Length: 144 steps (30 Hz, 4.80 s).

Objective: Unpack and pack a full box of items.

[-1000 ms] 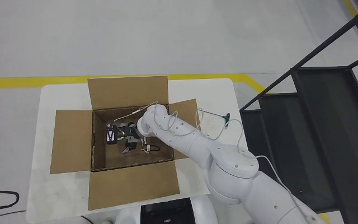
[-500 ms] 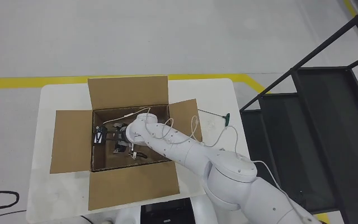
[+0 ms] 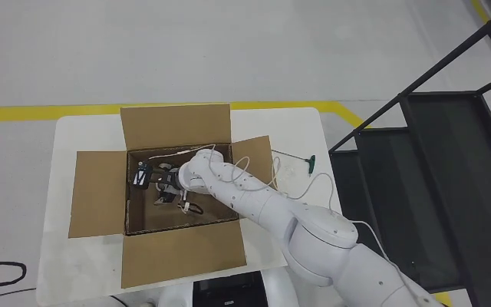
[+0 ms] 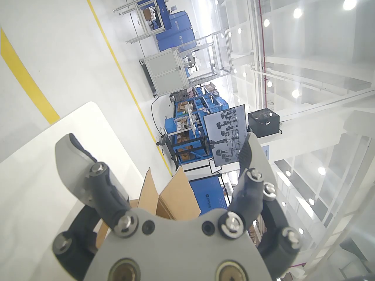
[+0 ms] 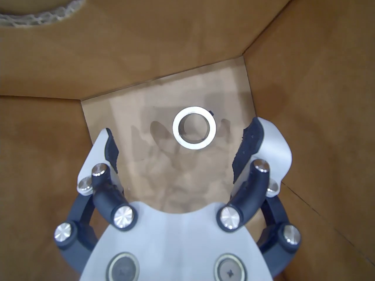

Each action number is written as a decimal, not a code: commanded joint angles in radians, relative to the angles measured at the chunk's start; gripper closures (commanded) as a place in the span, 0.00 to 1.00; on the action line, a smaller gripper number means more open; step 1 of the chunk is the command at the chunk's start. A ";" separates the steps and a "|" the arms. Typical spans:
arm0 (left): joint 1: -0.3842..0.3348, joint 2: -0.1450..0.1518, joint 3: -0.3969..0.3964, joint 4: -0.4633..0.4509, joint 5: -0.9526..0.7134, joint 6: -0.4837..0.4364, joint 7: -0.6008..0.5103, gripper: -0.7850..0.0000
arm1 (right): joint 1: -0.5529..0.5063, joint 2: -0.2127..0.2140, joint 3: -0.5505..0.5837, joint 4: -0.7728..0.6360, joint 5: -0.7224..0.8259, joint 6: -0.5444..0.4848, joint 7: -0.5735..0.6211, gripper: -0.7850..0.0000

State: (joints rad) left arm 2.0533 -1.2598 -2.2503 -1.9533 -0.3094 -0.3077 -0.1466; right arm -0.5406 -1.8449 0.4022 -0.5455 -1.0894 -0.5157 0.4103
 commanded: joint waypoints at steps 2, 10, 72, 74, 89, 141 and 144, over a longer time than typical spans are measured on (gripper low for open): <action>0.000 0.000 0.000 0.000 0.000 0.000 0.000 0.00 | 0.000 0.000 0.000 0.000 0.000 0.001 -0.001 0.00; 0.000 0.000 0.000 0.000 0.000 0.000 0.000 0.00 | 0.000 0.000 0.000 0.000 0.000 0.001 -0.001 0.00; 0.000 0.000 0.000 0.000 0.000 0.000 0.000 0.00 | 0.013 -0.121 0.074 0.183 0.023 0.249 0.075 1.00; 0.000 0.000 0.000 0.000 0.000 0.000 0.000 0.00 | 0.014 -0.116 0.081 0.181 0.017 0.256 0.061 1.00; 0.000 0.000 0.000 0.000 0.000 0.000 0.000 0.00 | -0.036 -0.033 0.138 0.076 -0.049 0.217 0.001 1.00; 0.000 0.000 0.000 0.000 0.000 0.000 0.000 0.00 | -0.094 0.021 0.204 -0.114 -0.054 0.241 0.273 0.67; 0.000 0.000 0.000 0.000 0.000 0.000 0.000 0.00 | -0.082 0.008 0.198 -0.077 -0.043 0.241 0.269 0.67</action>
State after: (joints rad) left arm 2.0533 -1.2598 -2.2503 -1.9533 -0.3094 -0.3077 -0.1466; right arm -0.6266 -1.8328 0.6023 -0.6355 -1.1358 -0.2741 0.6806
